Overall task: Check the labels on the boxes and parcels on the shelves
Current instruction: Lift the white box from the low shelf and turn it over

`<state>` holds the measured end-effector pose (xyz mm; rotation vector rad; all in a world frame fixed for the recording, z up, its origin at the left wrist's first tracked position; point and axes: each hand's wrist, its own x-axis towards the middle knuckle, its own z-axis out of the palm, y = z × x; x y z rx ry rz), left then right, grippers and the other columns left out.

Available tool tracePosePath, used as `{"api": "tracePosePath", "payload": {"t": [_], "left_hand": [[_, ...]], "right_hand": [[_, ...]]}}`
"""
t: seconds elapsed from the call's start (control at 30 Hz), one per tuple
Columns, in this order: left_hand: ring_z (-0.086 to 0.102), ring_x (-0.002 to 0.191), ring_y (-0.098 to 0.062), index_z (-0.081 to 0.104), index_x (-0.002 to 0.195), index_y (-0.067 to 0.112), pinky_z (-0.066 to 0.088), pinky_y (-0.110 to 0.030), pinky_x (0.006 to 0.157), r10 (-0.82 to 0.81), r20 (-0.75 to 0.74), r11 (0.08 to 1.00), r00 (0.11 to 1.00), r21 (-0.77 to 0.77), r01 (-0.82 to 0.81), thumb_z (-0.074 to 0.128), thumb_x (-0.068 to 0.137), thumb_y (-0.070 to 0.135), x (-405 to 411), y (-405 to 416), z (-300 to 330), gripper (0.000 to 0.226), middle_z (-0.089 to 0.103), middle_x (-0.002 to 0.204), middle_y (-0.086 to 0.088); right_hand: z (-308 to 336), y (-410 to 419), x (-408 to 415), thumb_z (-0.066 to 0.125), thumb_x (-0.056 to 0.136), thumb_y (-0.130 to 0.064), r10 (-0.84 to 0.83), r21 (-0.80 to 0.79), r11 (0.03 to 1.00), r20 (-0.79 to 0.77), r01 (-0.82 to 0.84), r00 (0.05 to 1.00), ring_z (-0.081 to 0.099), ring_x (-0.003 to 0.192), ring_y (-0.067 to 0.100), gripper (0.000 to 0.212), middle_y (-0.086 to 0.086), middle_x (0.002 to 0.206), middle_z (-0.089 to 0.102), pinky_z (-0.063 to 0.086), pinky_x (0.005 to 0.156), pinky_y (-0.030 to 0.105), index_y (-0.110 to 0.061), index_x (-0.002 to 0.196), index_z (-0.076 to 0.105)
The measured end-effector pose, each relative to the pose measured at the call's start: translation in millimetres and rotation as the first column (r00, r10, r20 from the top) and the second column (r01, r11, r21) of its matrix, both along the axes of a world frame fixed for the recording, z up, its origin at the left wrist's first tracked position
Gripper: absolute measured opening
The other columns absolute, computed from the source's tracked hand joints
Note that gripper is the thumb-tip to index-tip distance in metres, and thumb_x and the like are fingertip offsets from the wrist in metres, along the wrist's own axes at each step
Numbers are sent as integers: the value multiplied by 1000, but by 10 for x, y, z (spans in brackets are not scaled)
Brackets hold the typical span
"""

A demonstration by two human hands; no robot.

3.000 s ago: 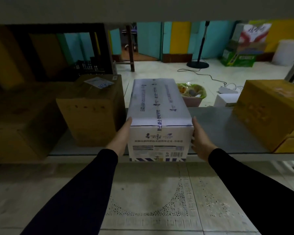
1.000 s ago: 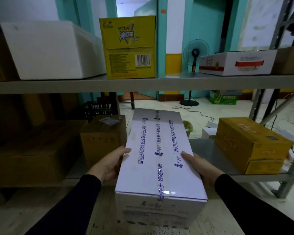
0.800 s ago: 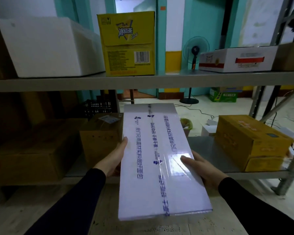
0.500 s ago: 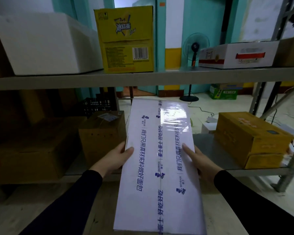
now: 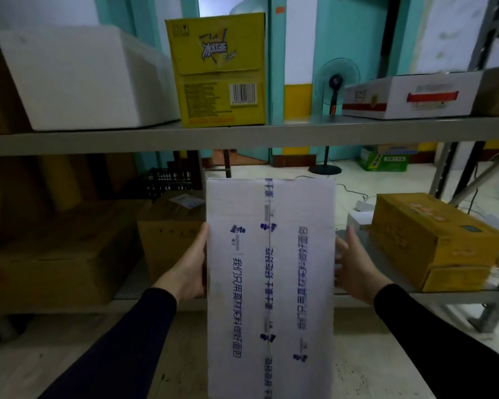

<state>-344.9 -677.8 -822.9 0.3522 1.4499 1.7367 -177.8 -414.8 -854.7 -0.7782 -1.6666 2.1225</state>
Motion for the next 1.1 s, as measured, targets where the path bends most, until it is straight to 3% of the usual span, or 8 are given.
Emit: {"api": "tracePosePath", "payload": {"t": [0.1,0.27,0.33,0.57,0.73,0.9,1.03,1.1], "left_hand": [[60,118,-41,64,131,25,39,-64,105,43,8,999,999,0,-43,38,89,75,-10,-55,-50,70,66,126,-20],[61,113,-45,73,115,24,42,-59,102,138,5,988,990,-64,-138,44,67,92,5,-38,105,88,70,114,-25],[60,112,-46,72,117,28,44,-57,98,128,2,988,992,-84,-127,44,64,93,18,-49,165,88,70,114,-26],[55,116,-44,66,121,36,34,-68,104,39,-133,998,990,-52,-47,53,72,83,55,-31,594,68,66,122,-16],[61,110,-38,66,123,21,47,-51,90,-46,-272,999,961,-3,47,66,74,65,86,-71,808,66,74,111,-11],[60,122,-36,57,135,24,37,-58,110,-195,-356,979,914,-10,205,93,48,50,33,-177,633,97,65,130,-14],[62,115,-39,67,117,31,40,-57,103,29,-178,996,984,91,-13,60,75,76,153,-117,607,62,71,119,-13],[67,103,-37,72,105,27,46,-46,90,112,-172,993,979,38,-108,36,82,83,169,-80,586,70,76,102,-13]], "right_hand": [[109,58,-30,39,65,-100,54,-52,997,23,-53,998,52,97,39,94,23,106,56,43,101,56,-16,101,61],[-61,-57,97,66,57,-90,74,-11,997,62,-73,995,46,95,33,87,24,108,53,43,92,50,-17,104,62],[-33,-104,150,69,59,-84,92,39,995,49,-94,995,53,125,50,86,26,117,61,47,97,55,-17,113,67],[584,-65,274,42,95,-59,34,81,996,-141,-22,989,71,69,25,45,11,80,71,53,70,36,-20,96,65],[1046,-1,342,20,92,-77,-3,-67,998,-127,-6,992,75,66,29,76,15,88,78,60,49,33,-19,109,67],[1078,15,363,26,90,-78,-30,-37,999,-98,26,995,72,55,29,77,15,71,72,59,51,33,-13,92,66],[839,-143,356,31,96,-66,0,2,1000,-154,0,988,73,60,28,65,15,77,75,61,51,34,-12,95,67],[713,-228,368,30,96,-65,54,1,998,-172,-55,984,75,68,30,65,18,87,76,62,55,36,-13,102,69]]}}
